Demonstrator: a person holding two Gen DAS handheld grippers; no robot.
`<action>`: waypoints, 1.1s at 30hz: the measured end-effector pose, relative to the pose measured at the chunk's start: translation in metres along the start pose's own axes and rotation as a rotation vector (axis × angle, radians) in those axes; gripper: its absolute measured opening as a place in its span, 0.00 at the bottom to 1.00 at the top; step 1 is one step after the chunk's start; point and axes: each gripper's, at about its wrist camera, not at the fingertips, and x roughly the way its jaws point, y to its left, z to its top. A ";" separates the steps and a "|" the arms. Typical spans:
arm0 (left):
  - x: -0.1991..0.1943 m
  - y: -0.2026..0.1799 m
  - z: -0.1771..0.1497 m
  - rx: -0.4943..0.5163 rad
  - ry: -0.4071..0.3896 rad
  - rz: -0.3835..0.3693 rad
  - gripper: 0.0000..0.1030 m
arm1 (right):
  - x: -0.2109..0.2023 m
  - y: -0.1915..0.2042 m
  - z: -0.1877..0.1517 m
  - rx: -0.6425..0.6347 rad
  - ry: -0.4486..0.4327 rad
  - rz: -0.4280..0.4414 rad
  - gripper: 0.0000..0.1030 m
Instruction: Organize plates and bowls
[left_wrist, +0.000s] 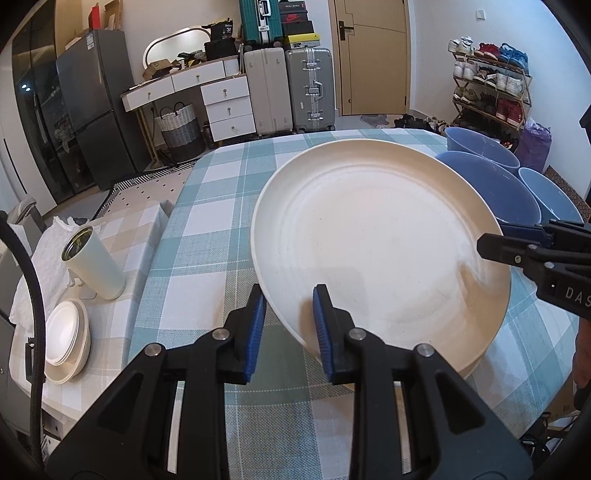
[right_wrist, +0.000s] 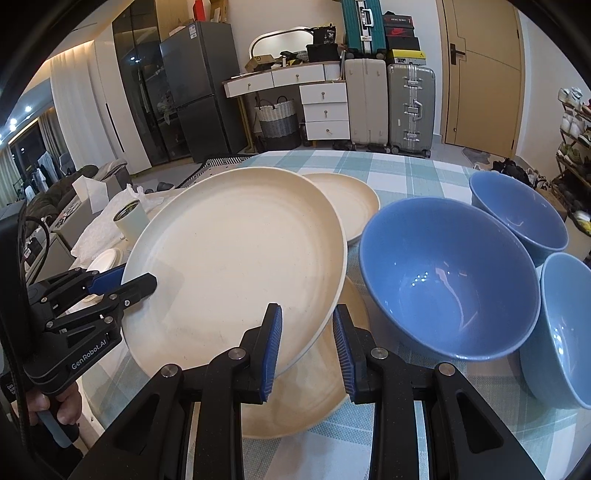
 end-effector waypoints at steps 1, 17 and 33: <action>0.001 -0.002 -0.001 0.003 0.005 -0.001 0.22 | 0.000 0.000 -0.001 0.003 0.002 -0.001 0.28; 0.020 -0.009 -0.017 0.020 0.047 -0.017 0.22 | 0.007 -0.003 -0.019 0.010 0.041 -0.019 0.28; 0.042 -0.017 -0.022 0.055 0.077 -0.020 0.23 | 0.016 -0.004 -0.032 0.007 0.072 -0.059 0.28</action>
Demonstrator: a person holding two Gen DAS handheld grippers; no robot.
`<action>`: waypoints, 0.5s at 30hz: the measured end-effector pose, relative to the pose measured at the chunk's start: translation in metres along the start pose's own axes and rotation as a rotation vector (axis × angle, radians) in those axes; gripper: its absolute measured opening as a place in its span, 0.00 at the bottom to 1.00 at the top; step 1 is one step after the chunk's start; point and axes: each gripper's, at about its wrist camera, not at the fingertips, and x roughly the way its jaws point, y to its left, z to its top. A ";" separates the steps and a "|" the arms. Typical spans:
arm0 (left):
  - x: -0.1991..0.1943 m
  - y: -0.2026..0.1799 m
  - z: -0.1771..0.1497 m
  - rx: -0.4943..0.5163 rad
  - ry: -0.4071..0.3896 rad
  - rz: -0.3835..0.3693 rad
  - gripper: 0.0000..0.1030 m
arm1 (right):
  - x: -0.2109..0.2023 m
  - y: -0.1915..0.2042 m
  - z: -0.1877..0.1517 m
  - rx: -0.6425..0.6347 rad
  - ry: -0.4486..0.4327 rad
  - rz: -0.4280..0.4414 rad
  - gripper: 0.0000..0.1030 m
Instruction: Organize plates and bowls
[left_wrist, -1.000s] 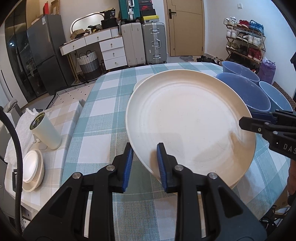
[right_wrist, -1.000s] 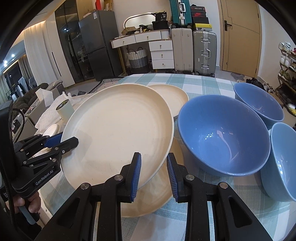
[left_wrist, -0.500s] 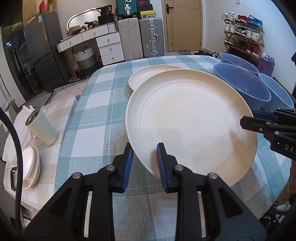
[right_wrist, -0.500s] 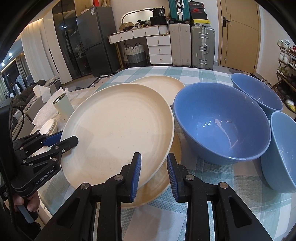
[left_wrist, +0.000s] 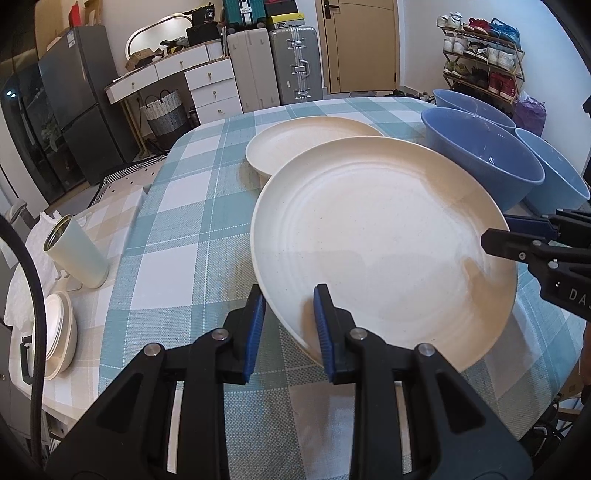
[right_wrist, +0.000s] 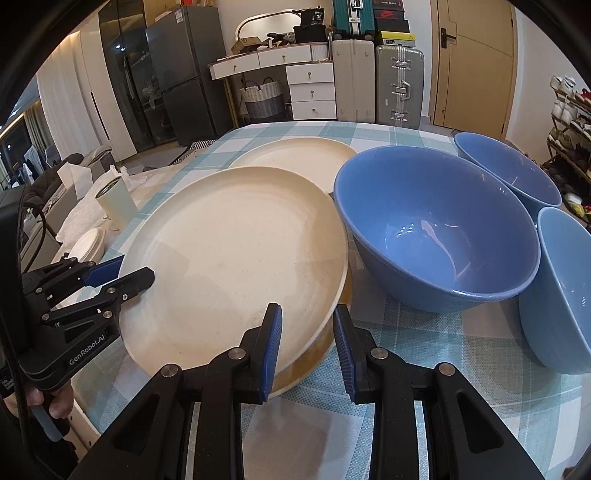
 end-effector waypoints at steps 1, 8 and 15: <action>0.001 0.000 -0.001 0.003 0.001 0.001 0.23 | 0.001 0.001 0.001 -0.004 0.002 -0.005 0.28; 0.009 -0.005 -0.004 0.015 0.009 0.007 0.24 | 0.008 0.004 -0.003 -0.021 0.007 -0.034 0.28; 0.014 -0.011 -0.007 0.039 0.012 0.026 0.25 | 0.013 0.005 -0.006 -0.030 0.015 -0.053 0.28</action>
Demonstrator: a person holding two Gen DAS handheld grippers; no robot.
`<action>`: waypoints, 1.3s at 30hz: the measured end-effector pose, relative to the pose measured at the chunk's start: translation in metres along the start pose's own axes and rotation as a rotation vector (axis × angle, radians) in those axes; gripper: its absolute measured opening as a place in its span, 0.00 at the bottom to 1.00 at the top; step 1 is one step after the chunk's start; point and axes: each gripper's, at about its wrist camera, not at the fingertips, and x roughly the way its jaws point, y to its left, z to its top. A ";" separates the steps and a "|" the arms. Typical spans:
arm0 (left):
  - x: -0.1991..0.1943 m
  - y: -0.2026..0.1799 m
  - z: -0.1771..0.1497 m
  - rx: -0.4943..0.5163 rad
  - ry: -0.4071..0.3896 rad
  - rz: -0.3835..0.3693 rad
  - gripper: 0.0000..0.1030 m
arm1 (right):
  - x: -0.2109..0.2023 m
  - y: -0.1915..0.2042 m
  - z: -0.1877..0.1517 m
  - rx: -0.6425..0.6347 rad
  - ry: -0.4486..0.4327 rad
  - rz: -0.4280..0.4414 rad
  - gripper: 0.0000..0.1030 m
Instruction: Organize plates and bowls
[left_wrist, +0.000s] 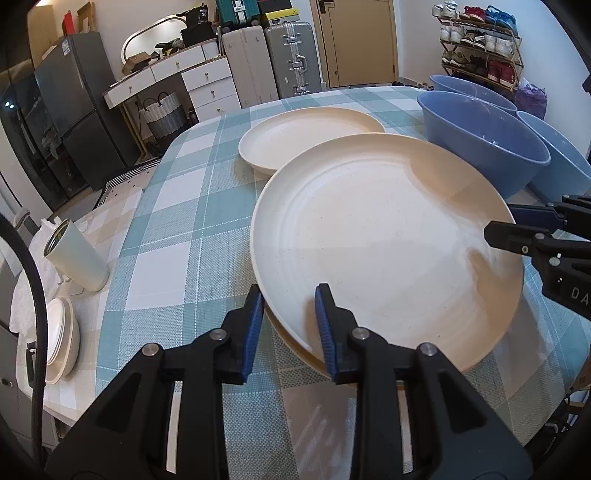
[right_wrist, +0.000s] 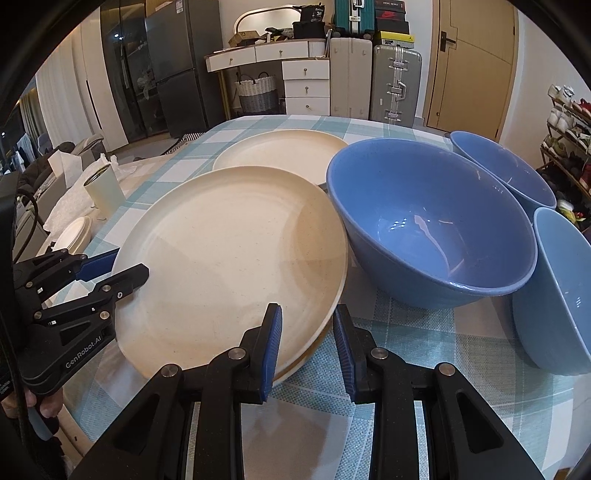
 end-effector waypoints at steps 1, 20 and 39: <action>0.001 -0.001 0.000 0.004 0.001 0.004 0.25 | 0.001 0.001 0.000 -0.001 0.000 -0.001 0.28; 0.012 -0.008 -0.004 0.068 0.020 0.067 0.27 | 0.007 0.002 -0.006 -0.030 0.016 -0.030 0.29; 0.016 -0.009 -0.007 0.087 0.017 0.050 0.32 | 0.011 0.003 -0.008 -0.058 0.029 -0.037 0.32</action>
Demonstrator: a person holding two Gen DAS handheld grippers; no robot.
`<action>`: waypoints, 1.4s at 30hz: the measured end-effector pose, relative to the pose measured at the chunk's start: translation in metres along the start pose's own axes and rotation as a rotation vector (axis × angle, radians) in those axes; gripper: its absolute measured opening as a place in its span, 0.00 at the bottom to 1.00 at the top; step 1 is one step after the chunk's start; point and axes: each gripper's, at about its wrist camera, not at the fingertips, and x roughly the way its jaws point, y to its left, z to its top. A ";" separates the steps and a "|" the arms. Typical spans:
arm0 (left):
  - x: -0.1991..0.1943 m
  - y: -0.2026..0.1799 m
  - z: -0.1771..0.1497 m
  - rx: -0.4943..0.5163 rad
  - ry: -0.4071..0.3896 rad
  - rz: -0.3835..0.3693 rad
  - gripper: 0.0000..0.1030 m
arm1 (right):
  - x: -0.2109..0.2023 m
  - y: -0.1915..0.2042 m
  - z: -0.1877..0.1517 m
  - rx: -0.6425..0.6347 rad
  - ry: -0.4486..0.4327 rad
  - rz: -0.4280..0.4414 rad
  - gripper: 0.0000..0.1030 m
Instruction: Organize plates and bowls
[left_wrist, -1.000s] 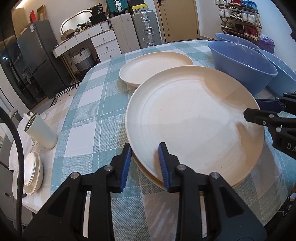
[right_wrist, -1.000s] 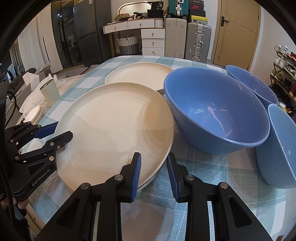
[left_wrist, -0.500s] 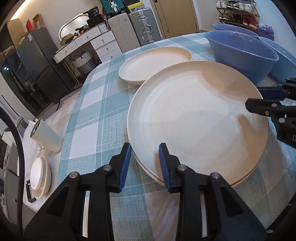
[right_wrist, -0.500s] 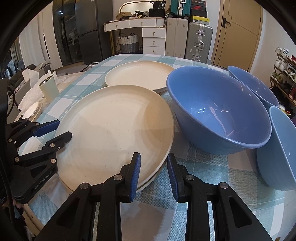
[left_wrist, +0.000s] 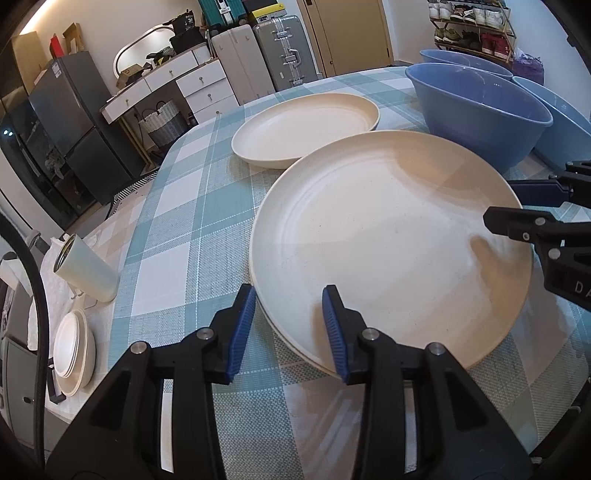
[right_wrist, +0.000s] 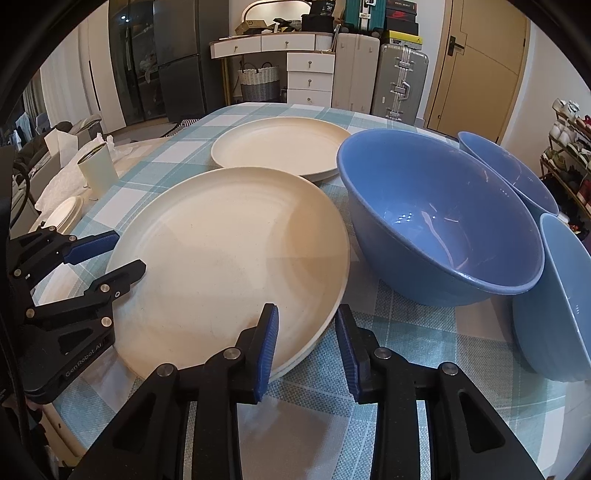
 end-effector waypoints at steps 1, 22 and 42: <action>0.000 0.002 0.000 -0.007 0.000 -0.007 0.32 | 0.001 -0.001 0.000 0.000 0.004 0.005 0.33; -0.050 0.041 0.008 -0.192 -0.118 -0.142 0.74 | -0.051 0.005 0.011 0.015 -0.119 0.083 0.83; -0.098 0.050 0.026 -0.268 -0.235 -0.155 0.98 | -0.091 -0.002 0.037 -0.016 -0.255 0.064 0.98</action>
